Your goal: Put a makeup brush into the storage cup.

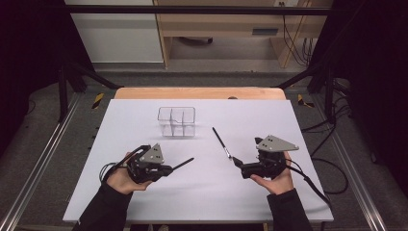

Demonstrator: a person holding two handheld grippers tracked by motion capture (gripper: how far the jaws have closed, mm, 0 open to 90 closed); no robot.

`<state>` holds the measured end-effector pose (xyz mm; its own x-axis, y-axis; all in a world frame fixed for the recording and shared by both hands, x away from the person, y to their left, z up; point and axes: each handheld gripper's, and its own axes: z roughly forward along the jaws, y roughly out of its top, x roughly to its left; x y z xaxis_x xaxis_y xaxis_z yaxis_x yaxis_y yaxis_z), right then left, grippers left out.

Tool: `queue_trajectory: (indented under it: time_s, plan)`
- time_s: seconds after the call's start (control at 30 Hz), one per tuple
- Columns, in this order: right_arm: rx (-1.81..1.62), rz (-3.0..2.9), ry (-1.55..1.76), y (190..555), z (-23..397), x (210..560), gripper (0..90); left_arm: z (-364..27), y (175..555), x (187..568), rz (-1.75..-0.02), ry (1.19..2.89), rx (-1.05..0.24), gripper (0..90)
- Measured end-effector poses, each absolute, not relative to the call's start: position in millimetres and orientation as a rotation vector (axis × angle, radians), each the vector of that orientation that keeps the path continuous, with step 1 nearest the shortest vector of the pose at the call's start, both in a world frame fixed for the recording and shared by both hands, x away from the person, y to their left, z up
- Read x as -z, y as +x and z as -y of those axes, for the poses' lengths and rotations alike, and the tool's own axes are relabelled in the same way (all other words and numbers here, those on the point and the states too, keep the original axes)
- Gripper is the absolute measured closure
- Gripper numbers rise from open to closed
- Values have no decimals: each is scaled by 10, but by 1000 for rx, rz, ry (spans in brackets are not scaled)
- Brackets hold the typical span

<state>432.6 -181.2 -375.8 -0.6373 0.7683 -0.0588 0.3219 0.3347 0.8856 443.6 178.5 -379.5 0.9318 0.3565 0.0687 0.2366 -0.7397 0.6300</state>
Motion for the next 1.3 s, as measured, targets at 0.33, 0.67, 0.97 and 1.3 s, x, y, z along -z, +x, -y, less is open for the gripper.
queue_trajectory:
  time_s: [0.33,0.67,0.97,1.3]
  plan:
    - [-1177,-2188,857,4314,1673,3623,33,-1657,4506,3744,-376,2442,-200,833]
    - [-1086,-2253,771,4311,1556,3575,39,-1547,4554,3739,-344,2466,-169,833]
    - [-1019,-2297,706,4289,1470,3583,48,-1455,4584,3713,-307,2471,-127,833]
    - [-930,-2355,617,4238,1378,3564,54,-1386,4602,3683,-266,2489,-97,833]
